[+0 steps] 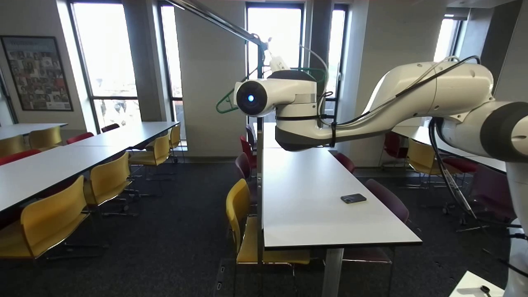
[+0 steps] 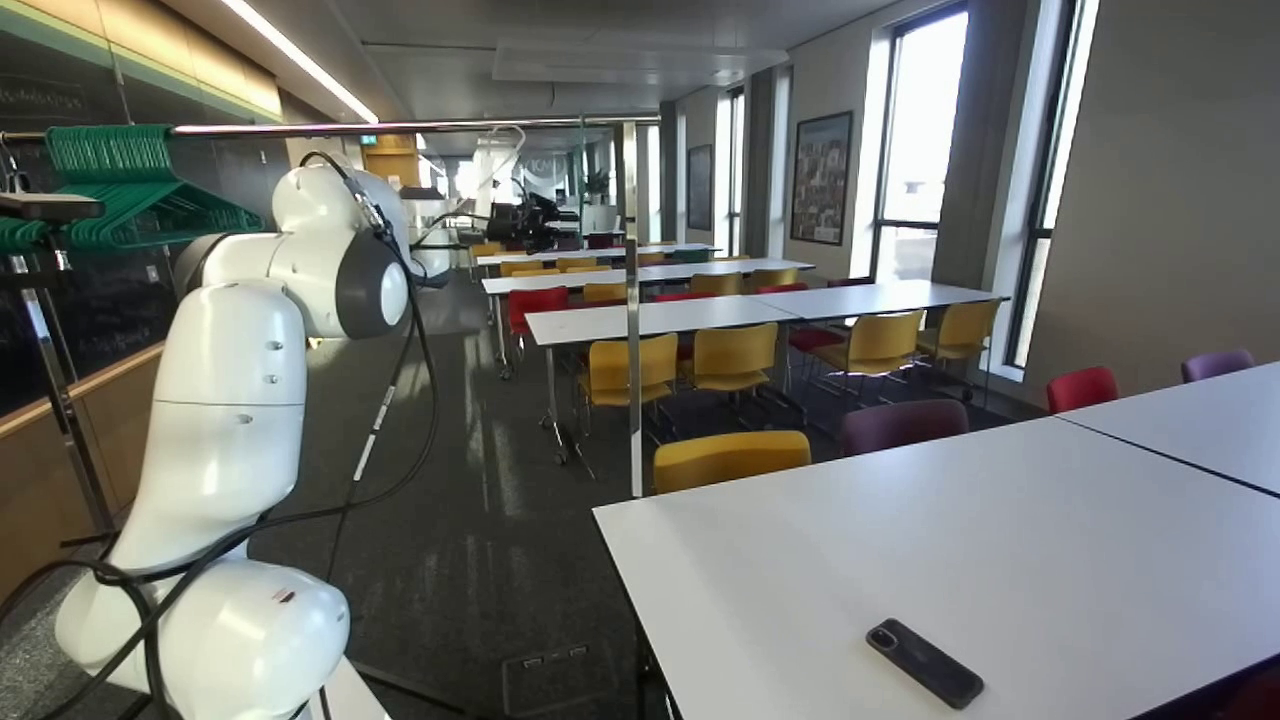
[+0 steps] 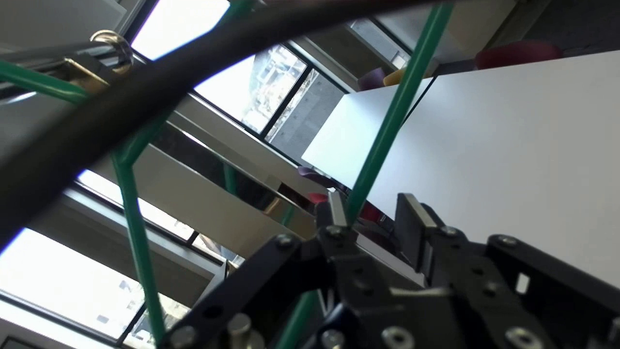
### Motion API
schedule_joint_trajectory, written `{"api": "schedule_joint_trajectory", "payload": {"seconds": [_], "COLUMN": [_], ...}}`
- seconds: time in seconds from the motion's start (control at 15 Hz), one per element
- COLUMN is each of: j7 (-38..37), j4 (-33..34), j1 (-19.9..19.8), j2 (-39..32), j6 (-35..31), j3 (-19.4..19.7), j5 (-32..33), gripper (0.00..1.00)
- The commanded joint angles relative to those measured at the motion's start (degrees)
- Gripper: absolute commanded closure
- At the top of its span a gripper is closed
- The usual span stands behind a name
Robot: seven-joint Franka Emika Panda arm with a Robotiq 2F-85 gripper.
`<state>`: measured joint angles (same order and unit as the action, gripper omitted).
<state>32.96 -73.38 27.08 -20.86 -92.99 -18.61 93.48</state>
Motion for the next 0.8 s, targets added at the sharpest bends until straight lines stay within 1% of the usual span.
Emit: {"api": "schedule_joint_trajectory", "payload": {"seconds": [0.0, 0.07, 0.13, 0.27, 0.33, 0.53, 0.73], "j7": [-6.5, -9.0, -11.4, -15.4, -17.8, -26.2, -33.0], "j4": [-3.3, -3.5, -4.8, -7.9, -10.2, -18.8, -26.7], "j1": [0.4, 0.7, -0.1, -0.8, -1.3, -2.4, -2.5], "j2": [2.9, 3.7, 4.9, 7.5, 9.1, 14.3, 19.0], "j6": [-6.5, -7.8, -9.0, -11.4, -13.0, -19.4, -28.5], "j3": [-0.3, -0.8, -2.2, -3.9, -4.7, -5.8, -5.3], "j5": [-1.2, -2.3, -3.3, -7.9, -10.3, -18.2, -25.5], "gripper": [0.34, 0.27, 0.18, 0.03, 0.0, 0.0, 0.0]}}
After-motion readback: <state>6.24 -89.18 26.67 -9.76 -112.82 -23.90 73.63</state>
